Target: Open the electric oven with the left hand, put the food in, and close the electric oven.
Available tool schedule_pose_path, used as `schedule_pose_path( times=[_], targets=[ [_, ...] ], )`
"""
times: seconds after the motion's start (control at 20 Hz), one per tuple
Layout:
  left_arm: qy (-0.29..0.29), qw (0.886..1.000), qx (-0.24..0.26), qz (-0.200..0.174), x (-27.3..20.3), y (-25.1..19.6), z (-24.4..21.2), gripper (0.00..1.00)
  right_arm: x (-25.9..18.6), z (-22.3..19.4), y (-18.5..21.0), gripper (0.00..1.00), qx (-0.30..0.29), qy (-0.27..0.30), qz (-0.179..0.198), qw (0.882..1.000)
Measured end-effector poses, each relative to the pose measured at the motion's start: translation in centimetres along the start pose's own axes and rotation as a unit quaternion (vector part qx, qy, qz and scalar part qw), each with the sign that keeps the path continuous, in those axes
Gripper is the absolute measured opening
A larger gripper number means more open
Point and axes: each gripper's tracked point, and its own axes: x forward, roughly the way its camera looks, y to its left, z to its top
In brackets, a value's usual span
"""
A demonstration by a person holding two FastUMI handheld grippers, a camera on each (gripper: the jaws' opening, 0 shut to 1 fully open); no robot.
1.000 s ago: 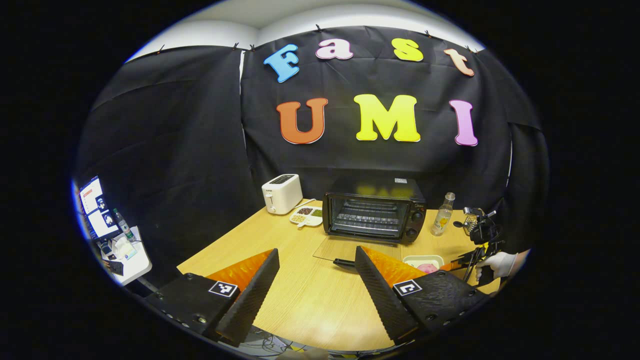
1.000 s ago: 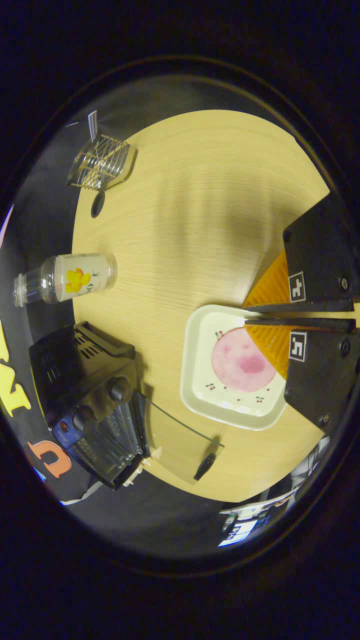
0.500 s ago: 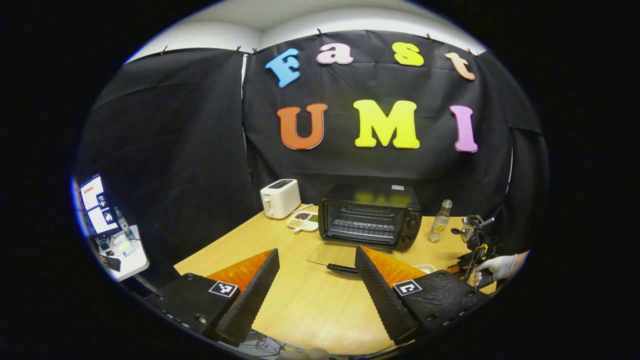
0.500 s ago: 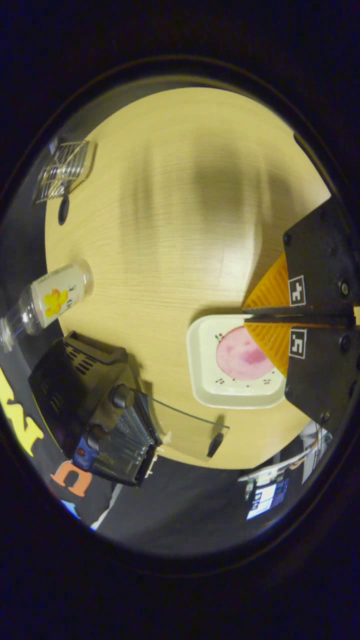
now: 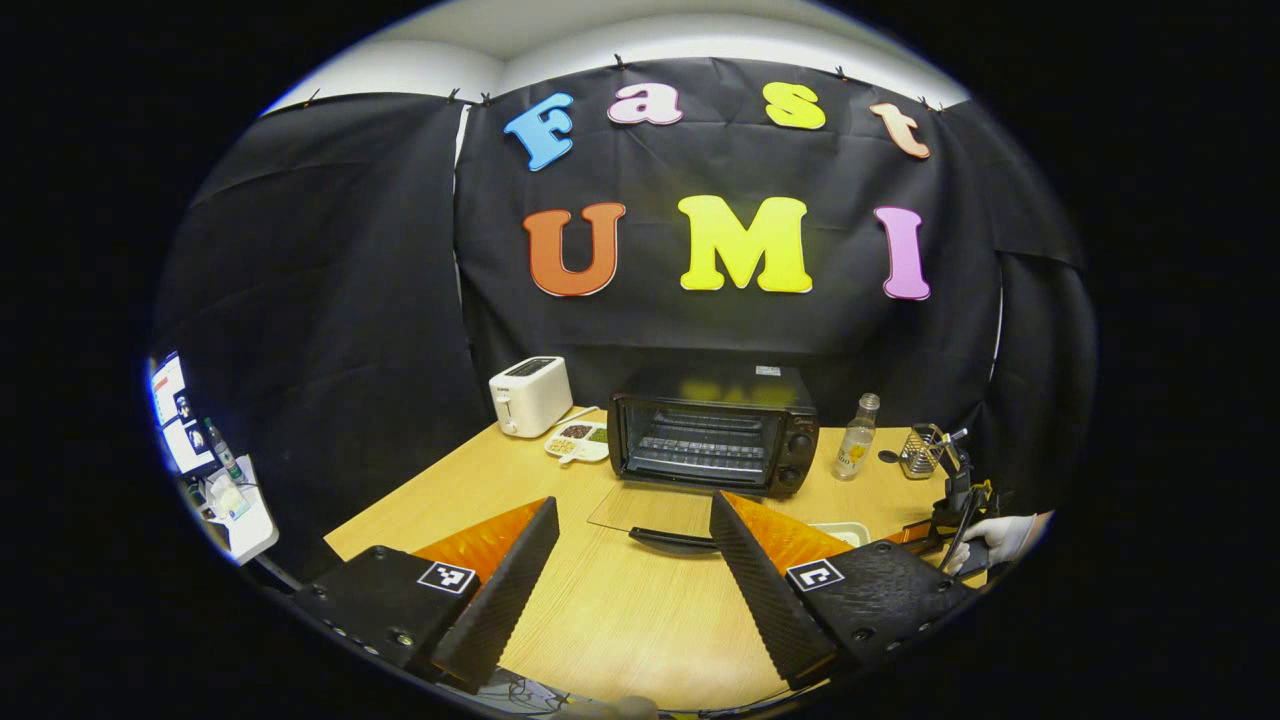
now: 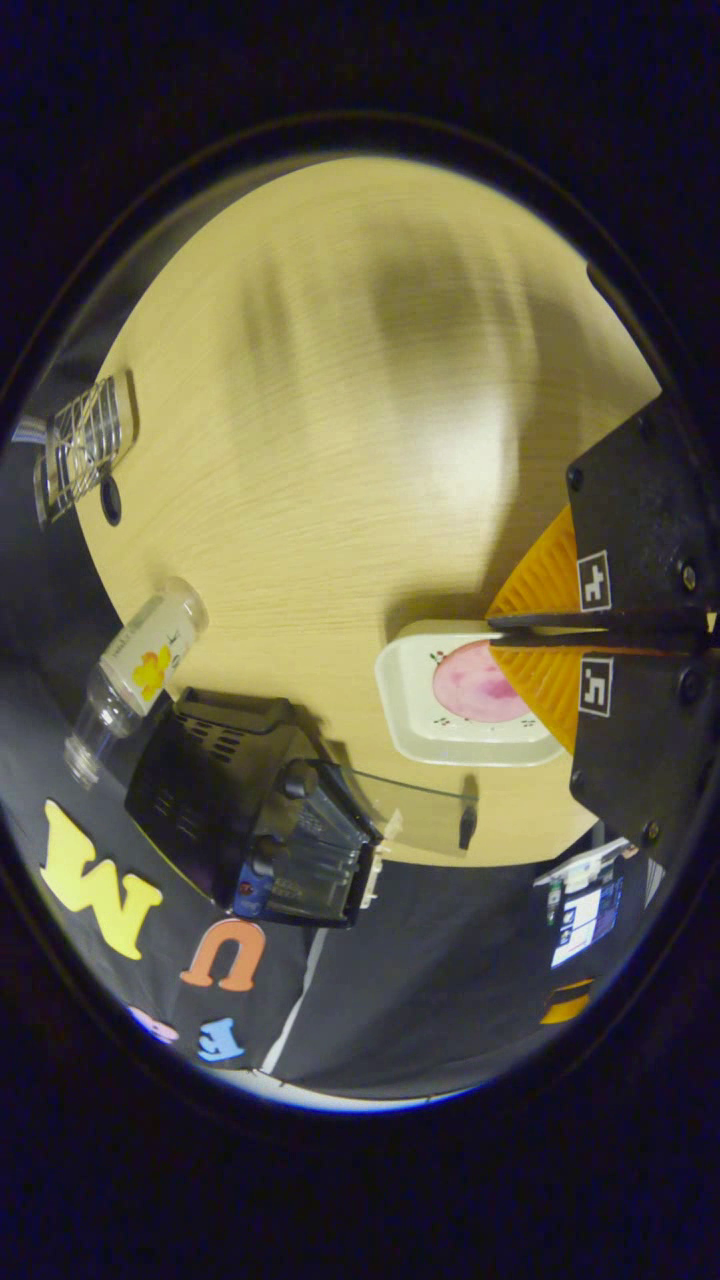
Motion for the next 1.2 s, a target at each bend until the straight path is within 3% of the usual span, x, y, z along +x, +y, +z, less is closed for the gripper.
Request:
schedule_pose_path(
  times=[0.2, 0.4, 0.5, 0.6, 0.9, 1.2],
  targets=[
    [-0.016, 1.0, 0.011, -0.023, 0.2, 1.1, 0.8, 0.97, -2.5, 0.6, 1.9, 0.0, 0.035, -0.059, -0.006, 0.998],
    [-0.03, 0.998, 0.029, -0.056, 0.6, 2.7, 1.6, 0.97, -4.3, 0.4, 6.6, 0.04, 0.072, -0.119, 0.013, 0.99],
    [-0.029, 0.997, 0.035, -0.07, 0.7, 3.6, 1.7, 0.97, -4.0, -0.6, 9.2, 0.0, 0.085, -0.142, 0.016, 0.986],
    [-0.028, 0.996, 0.041, -0.079, 0.9, 4.9, 1.9, 0.97, -3.1, -1.8, 11.8, 0.04, 0.112, -0.162, 0.023, 0.98],
    [-0.029, 0.993, 0.067, -0.098, 1.5, 8.6, 1.5, 0.97, 5.0, -5.5, 19.2, 0.0, 0.197, -0.213, 0.043, 0.956],
    [-0.026, 0.994, 0.072, -0.077, 3.0, 12.1, 0.3, 0.97, 13.5, -6.7, 25.1, 0.04, 0.205, -0.238, 0.052, 0.948]
  ],
)
